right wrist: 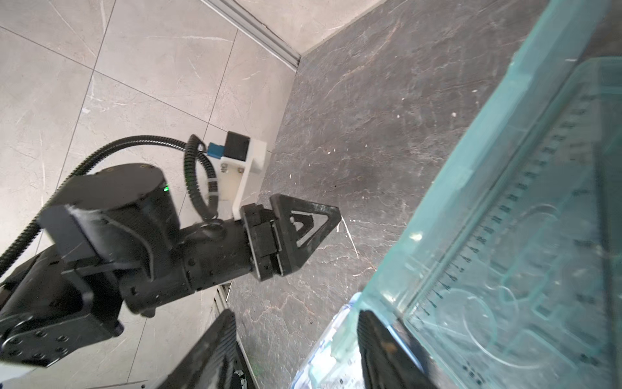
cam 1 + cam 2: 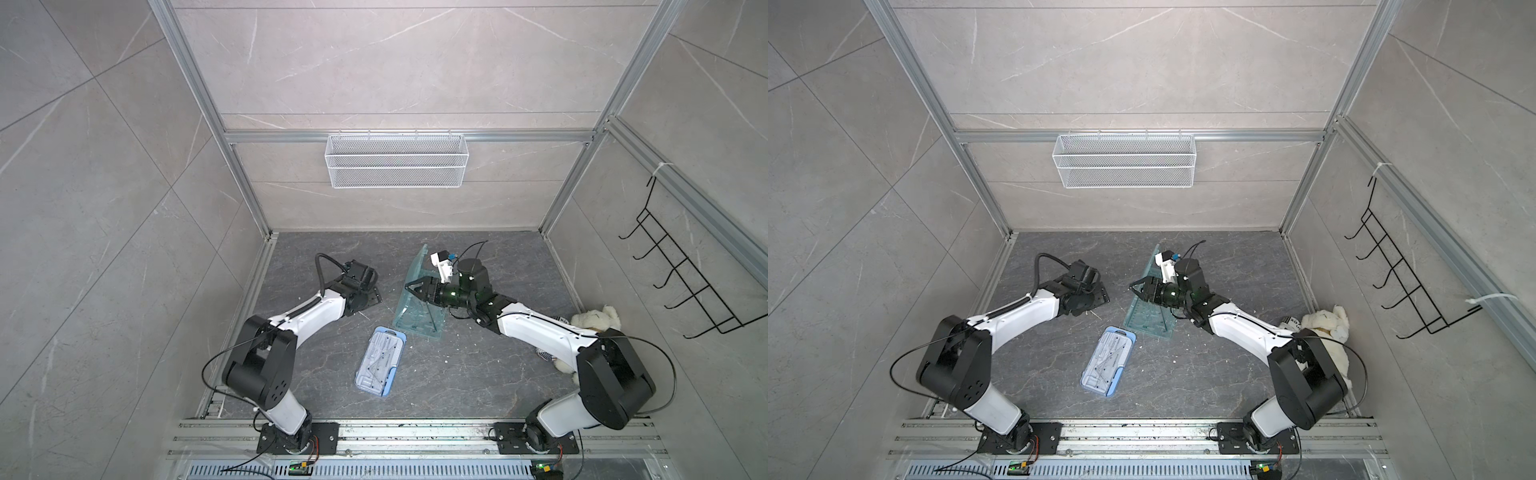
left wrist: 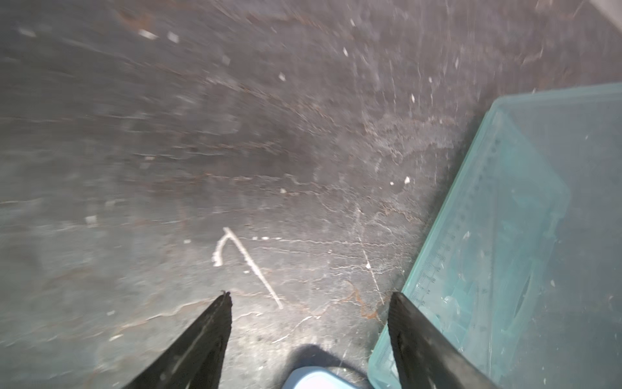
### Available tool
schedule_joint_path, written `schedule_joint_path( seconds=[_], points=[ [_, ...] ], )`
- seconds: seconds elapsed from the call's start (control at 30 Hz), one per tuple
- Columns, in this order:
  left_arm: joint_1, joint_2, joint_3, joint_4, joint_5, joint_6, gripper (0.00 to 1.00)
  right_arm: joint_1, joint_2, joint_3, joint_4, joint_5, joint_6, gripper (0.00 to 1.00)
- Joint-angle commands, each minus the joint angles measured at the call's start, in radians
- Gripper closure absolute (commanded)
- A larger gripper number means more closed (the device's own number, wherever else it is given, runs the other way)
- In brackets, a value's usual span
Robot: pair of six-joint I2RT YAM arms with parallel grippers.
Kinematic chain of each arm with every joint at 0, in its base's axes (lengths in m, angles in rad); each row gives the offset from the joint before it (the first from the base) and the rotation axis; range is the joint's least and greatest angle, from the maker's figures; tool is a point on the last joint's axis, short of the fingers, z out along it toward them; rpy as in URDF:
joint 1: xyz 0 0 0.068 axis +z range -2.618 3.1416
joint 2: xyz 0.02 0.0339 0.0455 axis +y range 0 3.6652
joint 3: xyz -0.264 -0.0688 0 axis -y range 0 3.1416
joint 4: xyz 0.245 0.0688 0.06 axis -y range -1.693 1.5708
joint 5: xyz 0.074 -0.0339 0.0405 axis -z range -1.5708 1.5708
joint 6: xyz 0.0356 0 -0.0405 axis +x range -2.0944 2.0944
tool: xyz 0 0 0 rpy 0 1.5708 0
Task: Open the ruler set and take out the ruler
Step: Open the ruler set box at the center of the board.
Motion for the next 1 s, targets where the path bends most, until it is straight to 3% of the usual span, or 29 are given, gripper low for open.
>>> schedule_joint_path(
  seconds=[0.0, 0.33, 0.7, 0.97],
  points=[
    [0.022, -0.109, -0.063, 0.008, -0.094, -0.055, 0.24, 0.039, 0.059, 0.06, -0.061, 0.028, -0.064, 0.36],
    [0.07, -0.191, -0.138, 0.023, -0.072, -0.048, 0.24, 0.206, 0.076, 0.218, -0.262, 0.203, -0.3, 0.25],
    [0.079, -0.221, -0.121, 0.004, -0.073, -0.024, 0.24, 0.216, 0.008, 0.239, -0.371, 0.278, -0.393, 0.24],
    [0.079, -0.303, -0.113, -0.017, -0.097, 0.053, 0.24, 0.179, -0.095, 0.197, -0.564, 0.473, -0.432, 0.31]
  ],
)
